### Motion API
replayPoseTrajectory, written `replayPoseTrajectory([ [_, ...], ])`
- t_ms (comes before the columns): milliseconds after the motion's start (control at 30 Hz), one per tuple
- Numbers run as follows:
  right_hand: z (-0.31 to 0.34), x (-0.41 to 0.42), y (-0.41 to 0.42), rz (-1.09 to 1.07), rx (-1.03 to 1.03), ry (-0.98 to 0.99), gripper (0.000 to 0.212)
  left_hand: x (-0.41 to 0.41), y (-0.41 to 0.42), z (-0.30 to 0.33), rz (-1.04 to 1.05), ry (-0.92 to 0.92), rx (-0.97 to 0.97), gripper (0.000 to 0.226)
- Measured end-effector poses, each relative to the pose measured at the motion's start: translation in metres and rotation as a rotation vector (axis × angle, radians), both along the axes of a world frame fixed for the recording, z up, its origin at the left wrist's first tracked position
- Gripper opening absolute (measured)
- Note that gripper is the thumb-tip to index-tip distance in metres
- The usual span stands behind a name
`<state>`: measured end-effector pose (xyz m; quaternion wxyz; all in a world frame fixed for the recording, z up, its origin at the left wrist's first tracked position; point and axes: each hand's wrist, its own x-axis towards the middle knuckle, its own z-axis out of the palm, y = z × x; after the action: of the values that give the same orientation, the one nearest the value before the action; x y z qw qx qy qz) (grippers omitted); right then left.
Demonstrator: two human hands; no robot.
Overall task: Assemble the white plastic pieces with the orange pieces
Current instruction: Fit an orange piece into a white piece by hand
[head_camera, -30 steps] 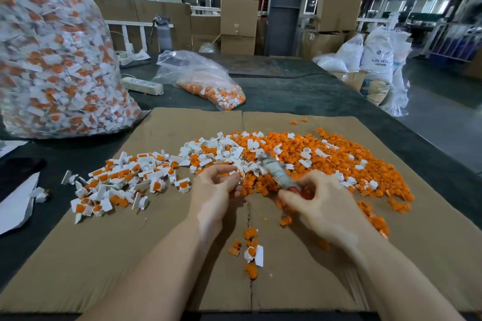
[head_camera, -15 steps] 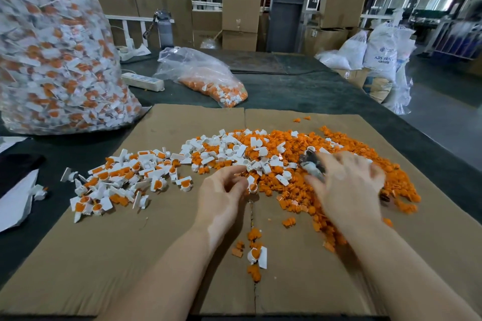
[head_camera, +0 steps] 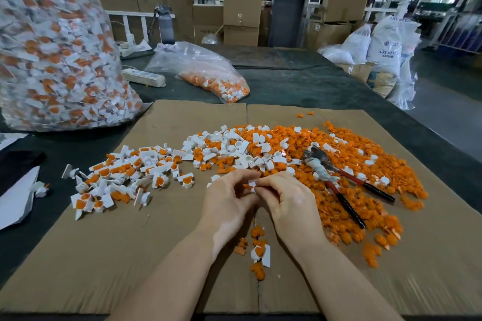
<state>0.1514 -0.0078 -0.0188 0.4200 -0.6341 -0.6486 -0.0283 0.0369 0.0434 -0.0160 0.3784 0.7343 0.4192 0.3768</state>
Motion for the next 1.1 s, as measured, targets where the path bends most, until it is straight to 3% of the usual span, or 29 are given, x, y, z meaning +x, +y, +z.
replayPoseTrajectory([
  [300, -0.001, 0.001, -0.001, -0.095, 0.073, -0.058, 0.005, -0.006, 0.003, 0.001, 0.137, 0.106, 0.126, 0.023],
  [433, -0.003, 0.002, 0.0, -0.12, 0.06, -0.026, 0.002, -0.038, 0.028, 0.009, 0.384, 0.275, 0.202, 0.019],
  [567, -0.003, 0.0, 0.002, -0.11, 0.051, -0.03, 0.004, -0.059, 0.044, 0.014, 0.548, 0.606, 0.224, 0.024],
  [700, -0.005, 0.002, 0.002, -0.119, 0.012, -0.033, 0.003, -0.055, 0.044, 0.009, 0.533, 0.653, 0.347, 0.028],
  [833, -0.006, 0.004, 0.004, -0.121, 0.026, -0.079, 0.007, -0.041, 0.038, 0.005, 0.36, 0.733, 0.471, 0.023],
  [967, -0.007, 0.0, 0.006, -0.122, -0.016, -0.272, 0.031, -0.033, 0.037, 0.001, 0.27, 0.787, 0.463, 0.022],
  [1033, -0.007, -0.003, 0.007, -0.146, -0.063, -0.388, 0.043, -0.032, 0.036, 0.001, 0.244, 0.75, 0.474, 0.023],
  [1100, -0.006, -0.005, 0.007, -0.16, -0.077, -0.431, 0.039, -0.032, 0.034, 0.003, 0.212, 0.642, 0.469, 0.025],
])
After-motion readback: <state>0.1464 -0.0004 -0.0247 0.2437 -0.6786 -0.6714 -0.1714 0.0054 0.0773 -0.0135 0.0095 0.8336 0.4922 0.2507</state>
